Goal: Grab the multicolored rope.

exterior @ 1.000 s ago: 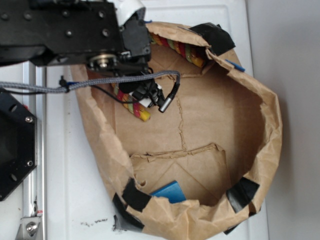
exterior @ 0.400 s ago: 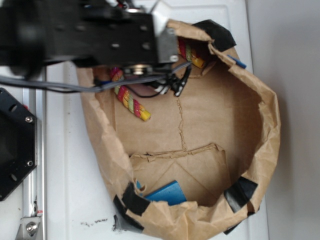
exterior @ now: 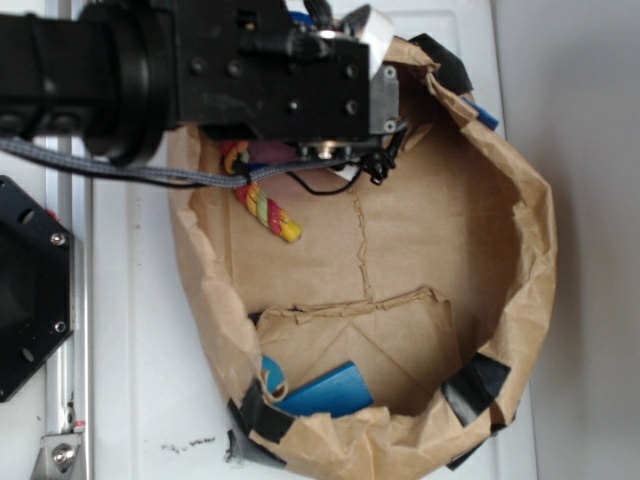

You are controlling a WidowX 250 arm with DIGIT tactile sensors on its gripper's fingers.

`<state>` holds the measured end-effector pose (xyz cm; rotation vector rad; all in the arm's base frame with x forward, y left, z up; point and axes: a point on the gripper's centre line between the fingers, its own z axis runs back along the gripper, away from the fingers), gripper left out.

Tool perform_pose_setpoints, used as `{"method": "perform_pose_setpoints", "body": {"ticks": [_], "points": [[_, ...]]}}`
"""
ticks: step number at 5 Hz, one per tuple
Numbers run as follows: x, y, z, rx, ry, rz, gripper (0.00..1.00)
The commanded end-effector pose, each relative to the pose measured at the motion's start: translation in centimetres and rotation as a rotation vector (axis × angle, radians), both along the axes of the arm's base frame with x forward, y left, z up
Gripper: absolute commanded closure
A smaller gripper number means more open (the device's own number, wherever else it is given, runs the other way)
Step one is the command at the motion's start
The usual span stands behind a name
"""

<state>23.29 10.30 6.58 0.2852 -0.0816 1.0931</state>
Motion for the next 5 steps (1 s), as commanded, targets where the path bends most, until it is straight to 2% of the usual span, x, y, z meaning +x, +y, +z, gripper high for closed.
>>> {"method": "perform_pose_setpoints", "body": {"ticks": [1, 2, 3, 4, 5], "points": [[-1.0, 1.6, -0.7, -0.016, -0.021, -0.017, 0.00], [-1.9, 1.6, -1.0, -0.038, -0.023, -0.042, 0.00], [-1.9, 1.4, -0.8, -0.035, -0.034, -0.046, 0.00], [-1.9, 1.3, -0.8, -0.022, -0.022, -0.025, 0.00], [-2.4, 1.0, -0.5, -0.008, 0.014, 0.082, 0.00]]}}
